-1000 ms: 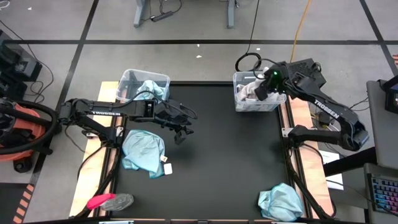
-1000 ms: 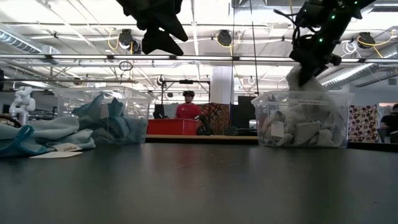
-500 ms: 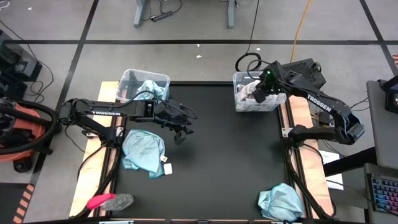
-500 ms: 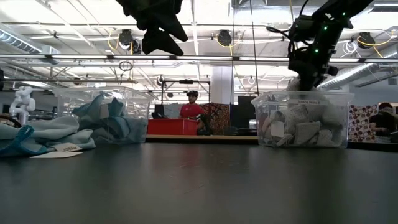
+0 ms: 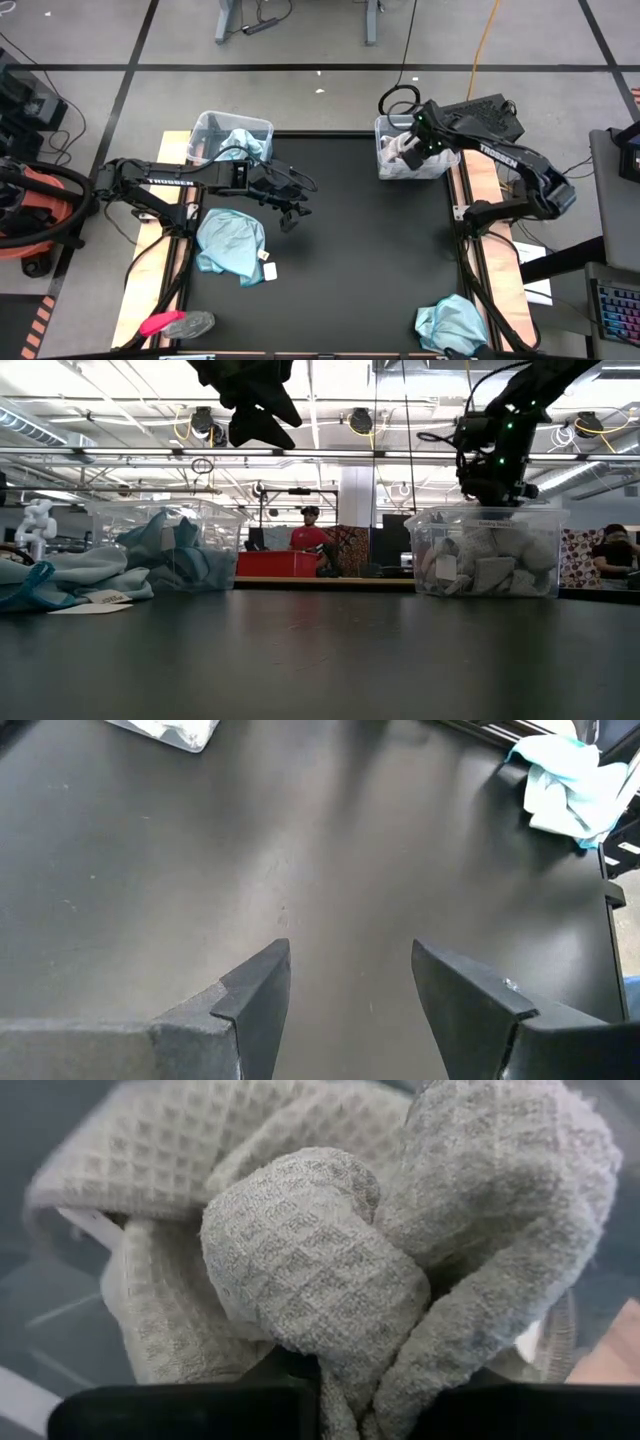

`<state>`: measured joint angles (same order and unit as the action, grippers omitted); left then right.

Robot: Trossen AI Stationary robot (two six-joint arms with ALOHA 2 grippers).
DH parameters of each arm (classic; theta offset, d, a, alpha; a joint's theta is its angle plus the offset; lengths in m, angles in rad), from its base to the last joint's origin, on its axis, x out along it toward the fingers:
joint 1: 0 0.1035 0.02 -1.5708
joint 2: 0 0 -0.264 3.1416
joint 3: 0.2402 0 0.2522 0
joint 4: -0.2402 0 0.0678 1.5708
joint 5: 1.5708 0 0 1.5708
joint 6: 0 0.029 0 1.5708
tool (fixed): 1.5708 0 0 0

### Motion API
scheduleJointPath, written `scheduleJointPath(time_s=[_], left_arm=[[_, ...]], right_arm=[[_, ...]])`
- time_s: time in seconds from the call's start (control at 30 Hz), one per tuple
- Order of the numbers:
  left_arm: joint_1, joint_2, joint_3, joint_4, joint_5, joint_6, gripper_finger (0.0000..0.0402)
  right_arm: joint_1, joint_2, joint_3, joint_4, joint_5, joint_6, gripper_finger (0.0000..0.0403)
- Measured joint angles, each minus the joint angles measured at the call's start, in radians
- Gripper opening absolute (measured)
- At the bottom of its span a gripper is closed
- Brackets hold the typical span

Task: Sort microfiber towel by color & place in baskets
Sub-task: Put the gray microfiber towel into the right transparent bin

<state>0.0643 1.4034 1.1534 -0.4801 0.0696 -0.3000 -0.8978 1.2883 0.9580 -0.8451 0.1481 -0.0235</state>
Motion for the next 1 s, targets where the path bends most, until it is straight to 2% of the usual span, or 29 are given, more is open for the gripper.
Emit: scheduleJointPath(time_s=[0.2, 0.6, 1.0], left_arm=[[0.000, 0.000, 0.000, 0.000, 0.000, 0.000, 0.0216], [0.000, 0.000, 0.000, 0.000, -0.010, 0.000, 0.0216], [0.000, 0.000, 0.000, 0.001, -0.014, -0.002, 0.0216]], right_arm=[[0.000, 0.060, 0.000, -0.003, -0.039, -0.009, 0.0054], [-0.004, 0.129, 0.001, -0.003, -0.118, 0.004, 0.0100], [-0.011, 0.076, -0.001, 0.002, -0.123, 0.012, 0.0103]])
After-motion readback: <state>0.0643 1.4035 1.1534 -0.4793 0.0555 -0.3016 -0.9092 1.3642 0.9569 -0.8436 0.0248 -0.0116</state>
